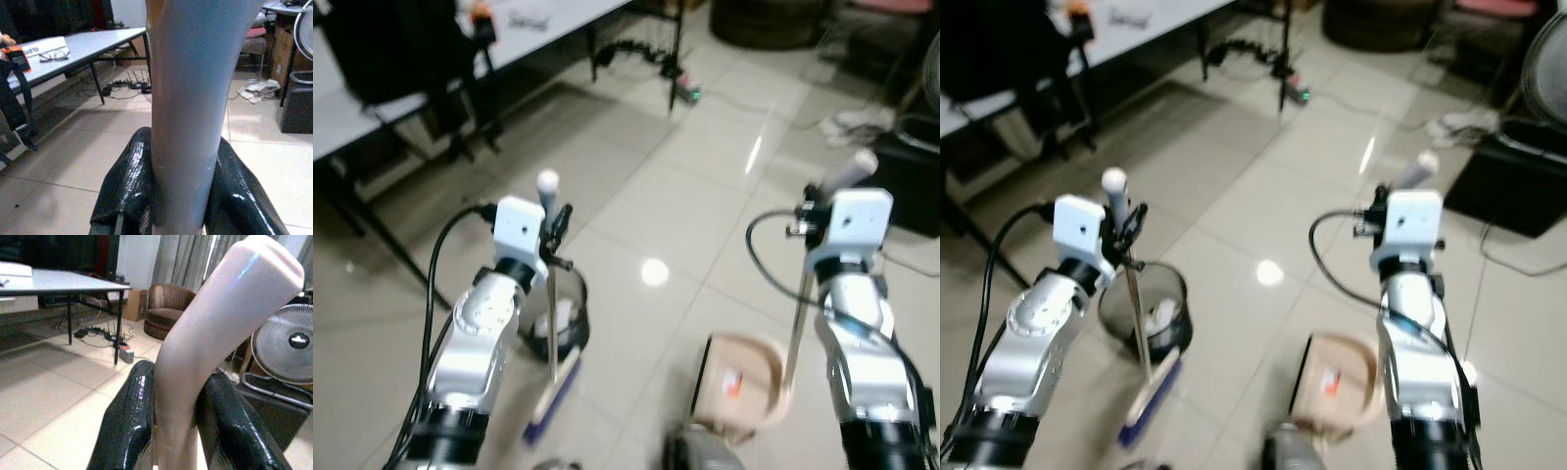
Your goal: Sweep floor
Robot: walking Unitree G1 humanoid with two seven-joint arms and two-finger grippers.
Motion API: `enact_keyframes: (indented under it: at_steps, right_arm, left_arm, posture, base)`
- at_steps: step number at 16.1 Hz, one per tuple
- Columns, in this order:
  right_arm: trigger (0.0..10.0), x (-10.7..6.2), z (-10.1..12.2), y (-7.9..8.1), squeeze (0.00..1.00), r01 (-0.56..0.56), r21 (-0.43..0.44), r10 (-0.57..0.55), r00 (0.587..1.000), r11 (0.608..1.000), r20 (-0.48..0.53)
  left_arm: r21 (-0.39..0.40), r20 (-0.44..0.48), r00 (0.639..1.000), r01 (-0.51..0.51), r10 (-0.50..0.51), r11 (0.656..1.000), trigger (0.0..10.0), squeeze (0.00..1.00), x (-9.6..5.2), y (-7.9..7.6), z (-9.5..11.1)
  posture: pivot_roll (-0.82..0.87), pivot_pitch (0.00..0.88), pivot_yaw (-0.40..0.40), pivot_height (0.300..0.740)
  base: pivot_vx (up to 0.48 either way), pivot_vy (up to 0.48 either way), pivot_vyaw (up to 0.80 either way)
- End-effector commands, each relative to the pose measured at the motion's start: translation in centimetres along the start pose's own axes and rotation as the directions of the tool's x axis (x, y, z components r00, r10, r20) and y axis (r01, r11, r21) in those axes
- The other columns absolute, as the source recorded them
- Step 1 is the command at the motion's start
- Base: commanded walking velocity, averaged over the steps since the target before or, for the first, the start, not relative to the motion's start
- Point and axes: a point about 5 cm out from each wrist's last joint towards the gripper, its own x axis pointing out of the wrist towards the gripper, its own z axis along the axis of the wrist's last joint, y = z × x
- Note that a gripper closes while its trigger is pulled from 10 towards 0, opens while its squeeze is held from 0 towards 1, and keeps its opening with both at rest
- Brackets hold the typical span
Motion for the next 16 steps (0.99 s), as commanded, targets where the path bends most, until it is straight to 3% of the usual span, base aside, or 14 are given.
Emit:
enact_keyframes:
  at_steps: [1, 9, 14, 16]
  right_arm:
    - [10.0, 0.28, 1.01, -0.16, 0.00, 0.004, -0.009, -0.004, 0.999, 1.000, 0.036]
    - [10.0, 0.08, 0.54, -0.01, 0.00, -0.002, -0.010, 0.001, 1.000, 1.000, -0.007]
    - [10.0, -0.07, 0.35, 0.10, 0.00, -0.001, -0.005, 0.001, 1.000, 1.000, -0.019]
    - [10.0, -0.16, 0.14, 0.11, 0.00, -0.002, 0.029, 0.003, 1.000, 1.000, -0.022]
  left_arm:
    - [0.020, 0.014, 1.000, -0.019, 0.019, 1.000, 10.0, 0.00, 0.05, 0.27, 0.26]
    - [0.027, -0.011, 1.000, -0.006, 0.007, 1.000, 10.0, 0.00, -0.01, -0.14, -0.30]
    - [0.039, 0.021, 1.000, 0.006, -0.007, 0.999, 10.0, 0.00, 0.13, -0.39, -0.09]
    - [0.027, 0.041, 0.999, -0.020, 0.019, 0.999, 10.0, 0.00, 0.23, -0.14, -0.11]
  posture:
    - [0.00, 0.096, 0.043, 0.740]
    - [0.00, 0.097, 0.039, 0.740]
    - [0.00, 0.098, 0.042, 0.740]
    - [0.00, 0.099, 0.041, 0.740]
  base:
    - [0.000, 0.000, -0.80]
    - [0.000, 0.000, -0.80]
    - [0.000, 0.000, -0.80]
    - [0.351, 0.000, -0.80]
